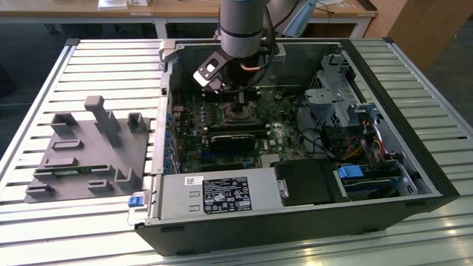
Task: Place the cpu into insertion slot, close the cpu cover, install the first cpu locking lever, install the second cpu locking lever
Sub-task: 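Close the cpu cover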
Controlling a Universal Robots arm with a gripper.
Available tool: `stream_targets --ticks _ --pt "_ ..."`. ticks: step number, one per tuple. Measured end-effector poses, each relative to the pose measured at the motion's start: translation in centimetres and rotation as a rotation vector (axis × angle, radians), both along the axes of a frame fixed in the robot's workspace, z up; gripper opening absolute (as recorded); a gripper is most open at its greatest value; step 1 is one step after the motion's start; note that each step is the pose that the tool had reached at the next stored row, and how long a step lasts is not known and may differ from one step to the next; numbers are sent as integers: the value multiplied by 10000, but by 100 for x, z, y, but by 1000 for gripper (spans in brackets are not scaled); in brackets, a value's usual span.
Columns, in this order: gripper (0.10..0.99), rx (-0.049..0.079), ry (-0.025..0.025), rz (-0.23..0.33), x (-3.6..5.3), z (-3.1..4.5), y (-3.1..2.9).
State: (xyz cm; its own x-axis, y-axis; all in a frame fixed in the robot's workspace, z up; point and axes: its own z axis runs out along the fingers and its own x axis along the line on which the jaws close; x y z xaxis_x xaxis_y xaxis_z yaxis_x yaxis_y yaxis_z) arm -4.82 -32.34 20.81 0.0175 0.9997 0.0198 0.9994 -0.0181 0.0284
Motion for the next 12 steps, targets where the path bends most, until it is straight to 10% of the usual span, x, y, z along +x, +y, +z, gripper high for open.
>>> stream_targets --ticks 12 --pt "106 1 -1 1 51 0 0"
